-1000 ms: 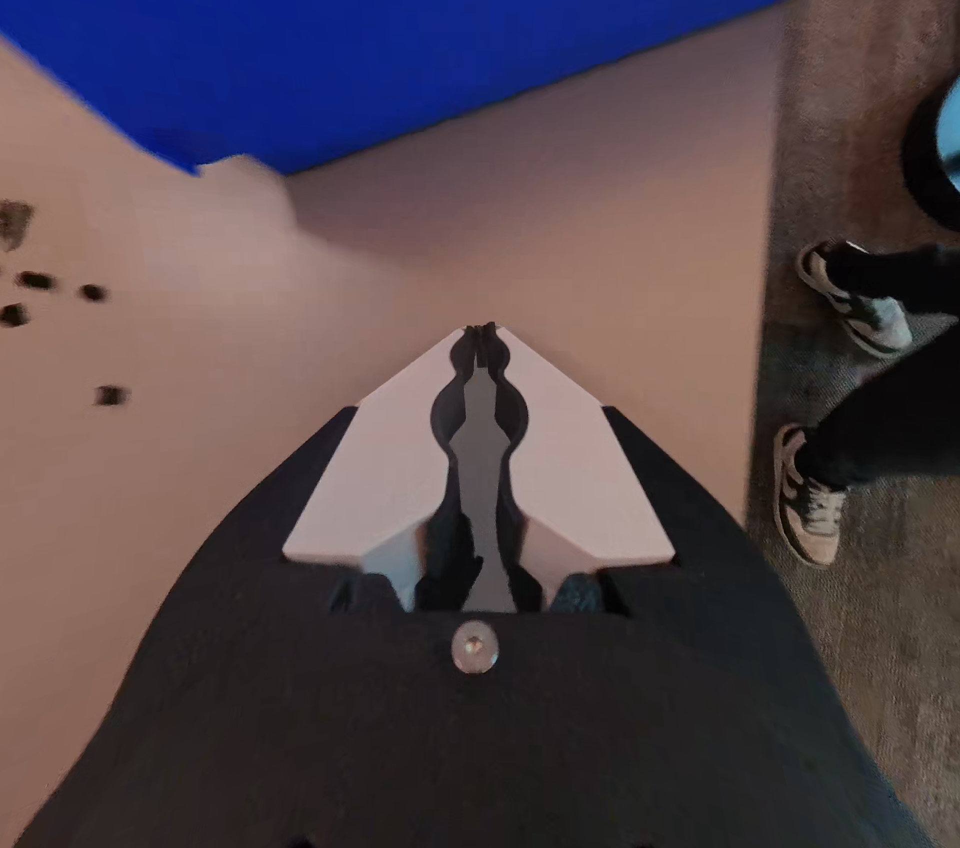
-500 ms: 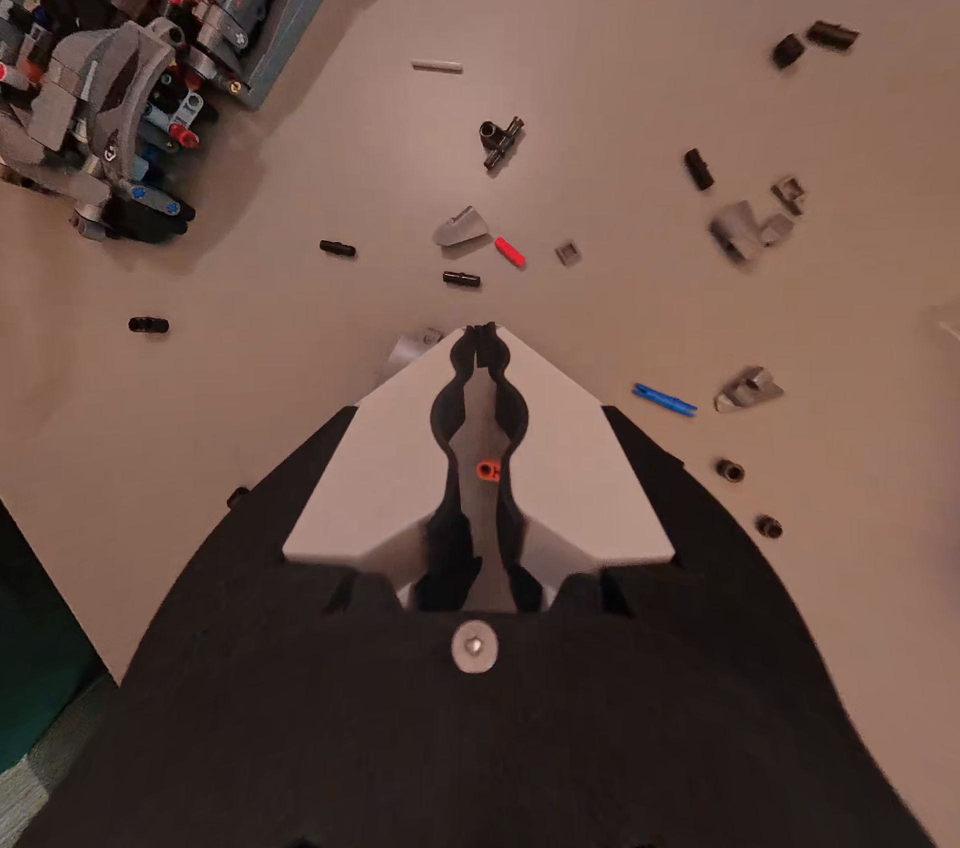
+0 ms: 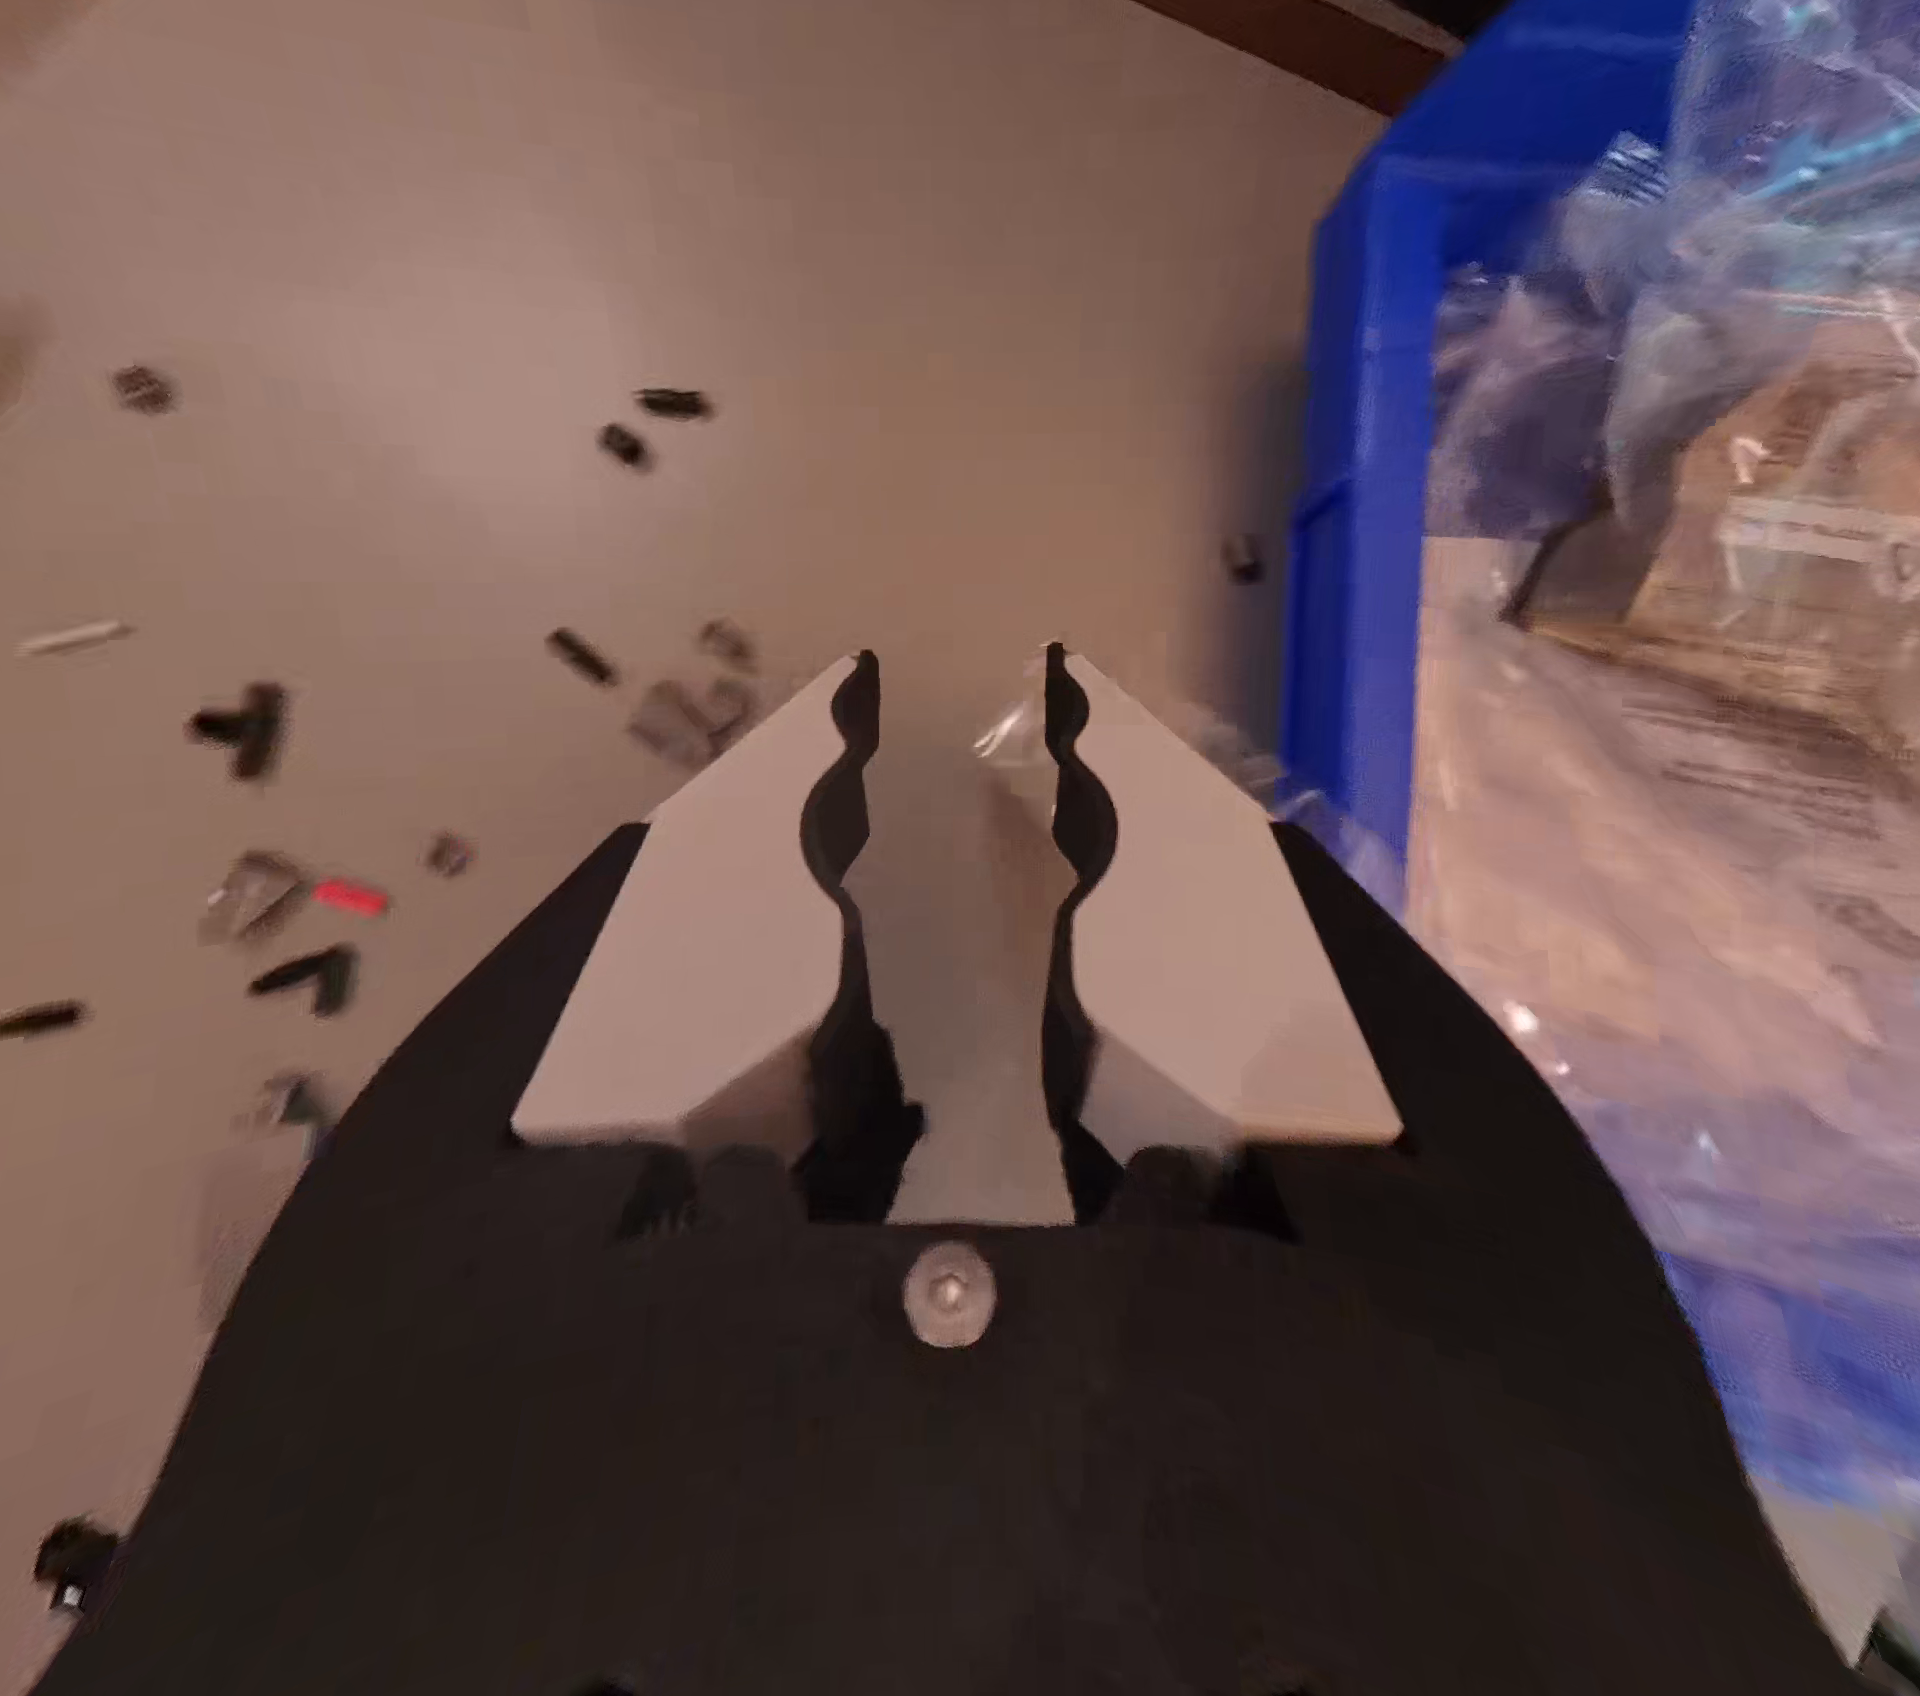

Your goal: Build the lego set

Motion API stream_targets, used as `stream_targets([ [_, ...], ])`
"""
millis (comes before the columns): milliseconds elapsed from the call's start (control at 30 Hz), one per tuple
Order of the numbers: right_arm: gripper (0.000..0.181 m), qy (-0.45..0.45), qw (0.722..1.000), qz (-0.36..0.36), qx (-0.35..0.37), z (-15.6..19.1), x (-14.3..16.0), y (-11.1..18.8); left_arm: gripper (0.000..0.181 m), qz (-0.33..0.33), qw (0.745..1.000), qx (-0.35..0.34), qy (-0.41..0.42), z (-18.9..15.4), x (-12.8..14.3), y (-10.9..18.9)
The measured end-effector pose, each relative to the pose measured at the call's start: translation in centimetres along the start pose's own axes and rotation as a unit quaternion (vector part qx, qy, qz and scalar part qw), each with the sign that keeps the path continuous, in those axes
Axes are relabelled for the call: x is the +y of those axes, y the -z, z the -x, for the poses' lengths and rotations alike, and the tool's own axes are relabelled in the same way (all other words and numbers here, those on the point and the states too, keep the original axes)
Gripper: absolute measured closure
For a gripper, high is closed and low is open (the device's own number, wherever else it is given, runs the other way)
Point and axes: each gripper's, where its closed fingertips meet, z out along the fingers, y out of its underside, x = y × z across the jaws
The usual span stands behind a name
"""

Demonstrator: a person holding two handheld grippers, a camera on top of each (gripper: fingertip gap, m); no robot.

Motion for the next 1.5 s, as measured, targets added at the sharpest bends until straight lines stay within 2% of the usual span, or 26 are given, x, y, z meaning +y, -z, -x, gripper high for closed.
stream_targets([
  [67, 0.149, -0.02, 0.999, 0.028, 0.03, -2.2, -0.1, -1.7, 0.164, 0.0, 1.0, -0.004, 0.002, 0.2, 0.1, 0.1],
  [200, 0.145, -0.027, 0.997, 0.052, 0.053, -3.6, -0.2, -4.2, 0.164, 0.0, 1.0, -0.01, 0.007, 0.7, 0.2, 0.3],
  [267, 0.152, -0.028, 0.994, 0.057, 0.085, -4.8, -0.1, -4.8, 0.164, 0.001, 1.0, -0.012, 0.009, 0.8, 0.3, 0.3],
  [333, 0.152, -0.055, 0.995, 0.051, 0.069, -4.5, -0.5, -5.2, 0.164, 0.002, 1.0, -0.013, 0.01, 0.9, 0.3, 0.3],
  [433, 0.152, -0.043, 0.993, 0.064, 0.091, -4.8, -0.7, -5.2, 0.164, 0.001, 1.0, -0.014, 0.011, 1.0, 0.3, 0.4],
  [500, 0.161, -0.014, 0.991, 0.089, 0.096, -4.6, -0.4, -5.5, 0.164, 0.0, 1.0, -0.014, 0.009, 0.9, 0.2, 0.4],
  [567, 0.161, 0.025, 0.988, 0.114, 0.105, -4.5, -0.3, -5.6, 0.164, 0.0, 1.0, -0.014, 0.006, 0.8, 0.1, 0.3],
  [633, 0.168, 0.096, 0.981, 0.135, 0.104, -4.0, -0.5, -5.5, 0.164, -0.002, 1.0, -0.013, 0.005, 0.7, 0.0, 0.4],
  [733, 0.167, 0.203, 0.961, 0.154, 0.108, -4.0, -1.6, -4.6, 0.164, -0.005, 1.0, -0.014, 0.007, 0.8, 0.0, 0.4],
  [867, 0.166, 0.321, 0.918, 0.205, 0.109, -4.9, -1.9, -4.0, 0.164, 0.0, 1.0, -0.012, 0.007, 0.7, 0.2, 0.2],
  [933, 0.166, 0.382, 0.881, 0.253, 0.119, -5.9, -1.1, -4.1, 0.165, 0.006, 1.0, -0.014, 0.007, 0.8, 0.4, 0.1],
  [1100, 0.162, 0.506, 0.795, 0.314, 0.116, -6.2, -0.4, -5.1, 0.164, 0.009, 0.999, -0.027, 0.015, 1.6, 0.8, 0.6],
  [1200, 0.16, 0.557, 0.739, 0.356, 0.127, -7.0, -0.2, -5.3, 0.165, 0.014, 0.999, -0.035, 0.022, 2.1, 1.2, 0.7],
  [1300, 0.154, 0.592, 0.696, 0.386, 0.126, -7.6, 0.2, -5.5, 0.164, 0.021, 0.999, -0.04, 0.025, 2.4, 1.5, 0.8],
  [1400, 0.157, 0.611, 0.674, 0.393, 0.133, -8.0, 0.1, -5.7, 0.164, 0.024, 0.998, -0.043, 0.027, 2.6, 1.7, 0.9],
  [1500, 0.168, 0.614, 0.671, 0.394, 0.133, -8.3, 0.1, -5.9, 0.164, 0.026, 0.998, -0.046, 0.03, 2.9, 1.9, 1.0],
])
